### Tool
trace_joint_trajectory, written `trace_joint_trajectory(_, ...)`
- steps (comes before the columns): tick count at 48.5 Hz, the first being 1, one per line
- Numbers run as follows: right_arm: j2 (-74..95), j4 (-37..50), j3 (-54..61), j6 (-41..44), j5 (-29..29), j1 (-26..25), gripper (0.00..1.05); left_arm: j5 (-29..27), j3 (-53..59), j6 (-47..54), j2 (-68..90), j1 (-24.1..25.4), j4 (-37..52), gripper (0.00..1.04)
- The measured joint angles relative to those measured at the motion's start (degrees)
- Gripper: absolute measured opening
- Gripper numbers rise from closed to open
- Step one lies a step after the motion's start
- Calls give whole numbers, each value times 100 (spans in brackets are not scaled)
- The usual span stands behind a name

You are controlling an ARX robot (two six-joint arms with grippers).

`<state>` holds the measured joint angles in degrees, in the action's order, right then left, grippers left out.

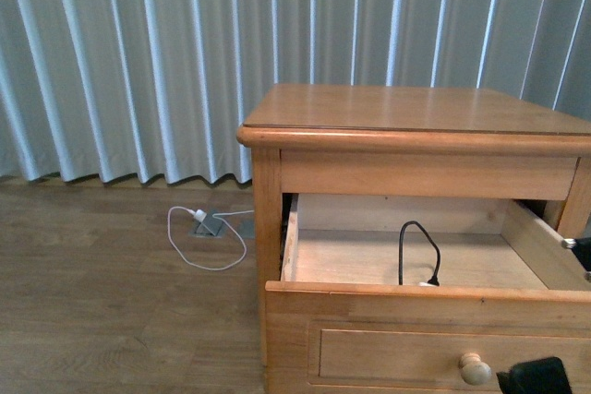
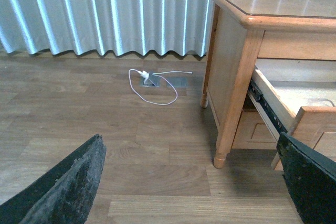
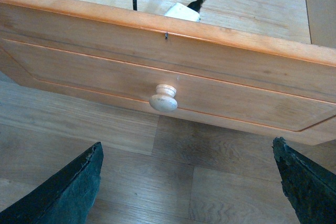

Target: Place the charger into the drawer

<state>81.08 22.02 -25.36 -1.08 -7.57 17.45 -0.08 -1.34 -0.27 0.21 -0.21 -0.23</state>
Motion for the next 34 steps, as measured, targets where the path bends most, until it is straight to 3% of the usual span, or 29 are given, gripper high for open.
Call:
trace_joint_trajectory(24,1816,428,-1399,-332,-754,28,96,0,0,0,0,2,0,99)
trace_joint_trajectory(34,2343,457,-2013,-326,-789,-7,96,0,0,0,0,0,0,99)
